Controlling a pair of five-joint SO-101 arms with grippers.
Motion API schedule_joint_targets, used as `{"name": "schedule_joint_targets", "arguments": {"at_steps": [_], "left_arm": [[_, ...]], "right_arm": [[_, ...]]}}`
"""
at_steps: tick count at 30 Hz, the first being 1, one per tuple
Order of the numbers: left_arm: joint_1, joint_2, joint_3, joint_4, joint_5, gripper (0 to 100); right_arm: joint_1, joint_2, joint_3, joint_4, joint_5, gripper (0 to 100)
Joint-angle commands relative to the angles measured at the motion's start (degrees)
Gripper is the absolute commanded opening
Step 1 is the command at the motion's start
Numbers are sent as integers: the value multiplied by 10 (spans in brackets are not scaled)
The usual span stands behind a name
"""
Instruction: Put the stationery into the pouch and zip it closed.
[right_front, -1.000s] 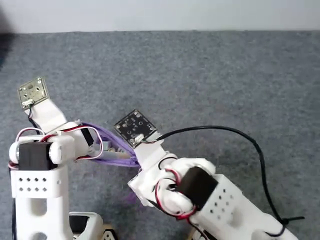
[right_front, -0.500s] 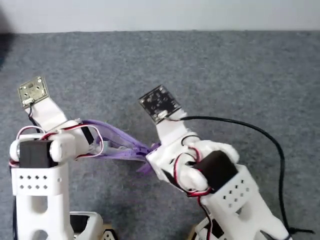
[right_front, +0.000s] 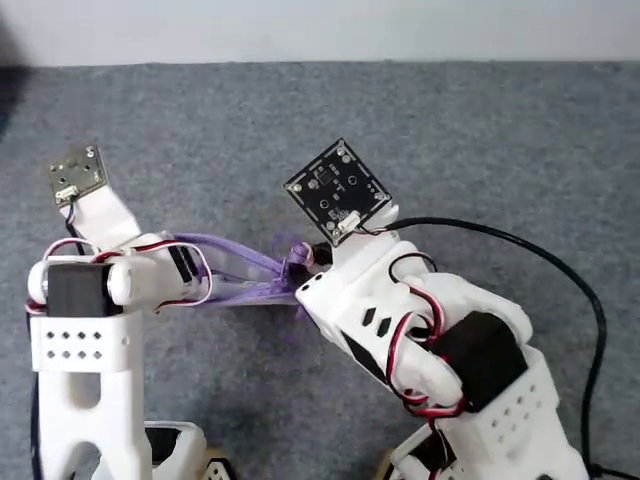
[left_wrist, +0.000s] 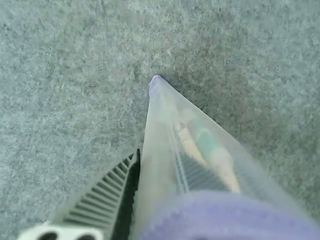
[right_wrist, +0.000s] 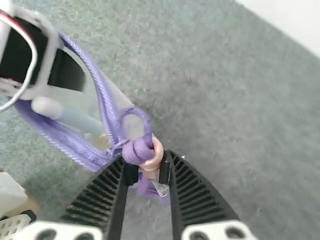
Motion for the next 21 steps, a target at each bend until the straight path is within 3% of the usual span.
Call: {"name": "schedule_joint_targets", "arguments": {"at_steps": [1,11,18,21], "left_arm": [[4,-1,-34,14,3,302],[4,-1,-87,15,3,322],[10,-20,-89,15,-1,323],[28,-62,-89,15,-33,337]], "right_arm": [[6,-8,-40,-9,27,8],[7,-46,-37,-66,92,8],[67,-47,-40,-91,99,8],[74,-44,-37,-91,99,8]]}}
